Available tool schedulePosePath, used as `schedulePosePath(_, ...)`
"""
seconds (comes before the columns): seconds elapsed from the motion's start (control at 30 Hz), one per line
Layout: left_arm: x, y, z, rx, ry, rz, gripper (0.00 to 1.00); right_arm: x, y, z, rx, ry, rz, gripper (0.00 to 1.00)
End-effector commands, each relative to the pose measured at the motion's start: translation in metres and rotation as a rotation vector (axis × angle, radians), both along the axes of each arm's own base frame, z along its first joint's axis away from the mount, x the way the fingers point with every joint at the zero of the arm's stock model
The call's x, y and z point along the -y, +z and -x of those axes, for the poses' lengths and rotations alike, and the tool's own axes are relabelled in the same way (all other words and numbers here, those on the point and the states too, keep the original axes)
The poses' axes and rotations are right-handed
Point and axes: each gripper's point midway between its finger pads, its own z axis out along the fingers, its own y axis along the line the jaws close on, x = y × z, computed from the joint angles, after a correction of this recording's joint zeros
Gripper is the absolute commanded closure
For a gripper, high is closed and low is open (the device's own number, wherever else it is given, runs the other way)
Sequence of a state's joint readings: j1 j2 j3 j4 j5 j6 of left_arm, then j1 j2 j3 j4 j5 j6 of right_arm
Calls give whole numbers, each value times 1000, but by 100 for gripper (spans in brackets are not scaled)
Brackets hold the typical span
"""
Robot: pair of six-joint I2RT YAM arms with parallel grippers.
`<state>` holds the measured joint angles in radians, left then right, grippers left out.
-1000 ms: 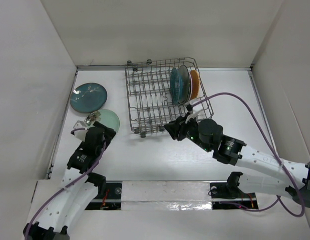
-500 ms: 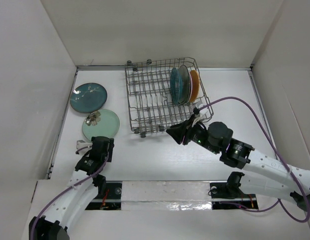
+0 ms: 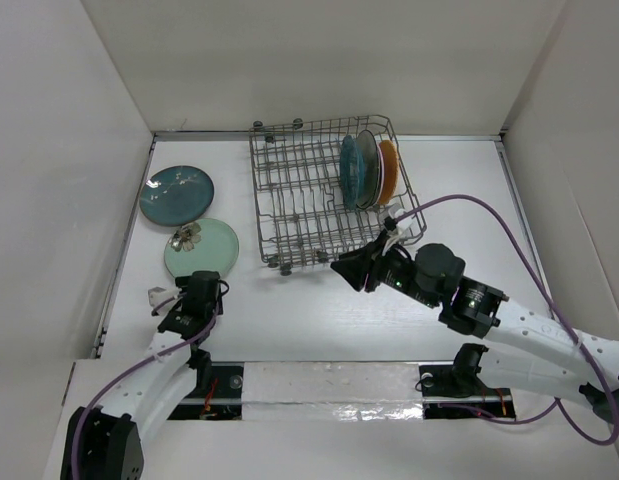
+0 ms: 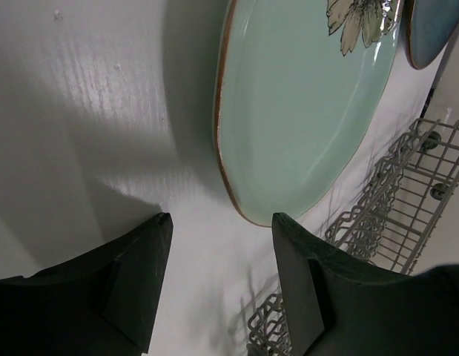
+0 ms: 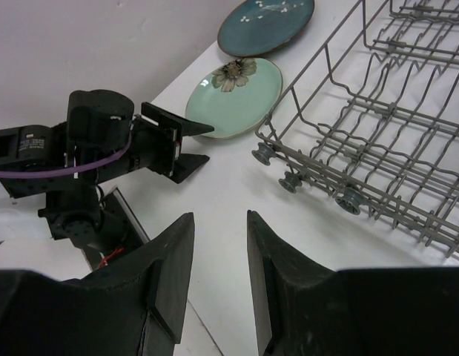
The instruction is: Load the plates into the dish rack
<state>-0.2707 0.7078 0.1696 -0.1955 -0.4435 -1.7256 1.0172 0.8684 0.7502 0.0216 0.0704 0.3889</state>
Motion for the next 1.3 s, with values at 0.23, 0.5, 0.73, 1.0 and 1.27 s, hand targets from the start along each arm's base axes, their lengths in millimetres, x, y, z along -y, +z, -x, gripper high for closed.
schedulePosePath(0.23,-25,-27,9,36,172,18,59,2,8,-1,15,6,-29,60)
schedulePosePath(0.5,-34,-31,11,45,207,-17,72,1,10,3,13,26,-43,61)
schedulePosePath(0.73,-36,-29,10,39,205,-45,100,2,9,5,11,28,-43,63)
schedulePosePath(1.0,-25,-10,15,94,87,-46,100,6,11,5,16,19,-49,63)
schedulePosePath(1.27,-37,65,19,109,14,-211,100,5,18,5,19,22,-65,63)
